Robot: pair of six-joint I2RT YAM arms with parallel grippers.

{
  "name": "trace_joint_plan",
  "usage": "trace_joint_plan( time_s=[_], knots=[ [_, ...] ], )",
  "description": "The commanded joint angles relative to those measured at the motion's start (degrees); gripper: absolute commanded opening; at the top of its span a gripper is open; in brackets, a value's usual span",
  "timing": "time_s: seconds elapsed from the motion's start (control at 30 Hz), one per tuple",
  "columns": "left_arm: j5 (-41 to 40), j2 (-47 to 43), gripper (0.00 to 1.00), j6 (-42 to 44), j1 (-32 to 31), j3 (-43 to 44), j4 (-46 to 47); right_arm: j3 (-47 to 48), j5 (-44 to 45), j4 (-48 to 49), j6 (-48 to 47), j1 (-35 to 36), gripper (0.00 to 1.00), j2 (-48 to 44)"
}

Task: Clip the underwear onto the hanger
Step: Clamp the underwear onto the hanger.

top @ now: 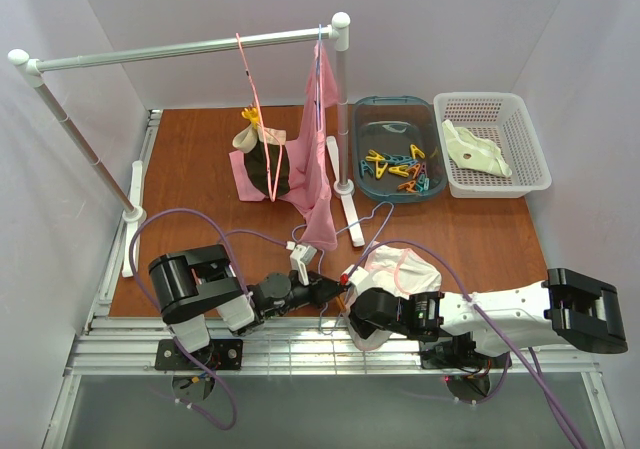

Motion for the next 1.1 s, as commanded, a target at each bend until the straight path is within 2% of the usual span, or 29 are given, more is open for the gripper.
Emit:
trace_joint_plan(
  time_s=[0.0,0.7,0.97,1.07],
  knots=[
    [-1.4,0.3,0.07,0.4,-0.6,1.0,22.4,1.0,1.1,0.9,-0.6,0.2,0.06,-1.4],
    [-3.1,1.9,0.07,0.9,-3.7,2.2,22.3,1.4,1.3,0.9,-1.1,0.3,0.06,-2.1],
    [-4.1,3.2,0.14,0.6,-4.7,2.1,22.3,1.5,1.0,0.9,-1.0,0.3,0.06,-2.1],
    [-4.3,3.3,0.2,0.4,-4.9,2.0,22.3,1.4,1.0,0.9,-1.1,0.3,0.06,-2.1]
  ],
)
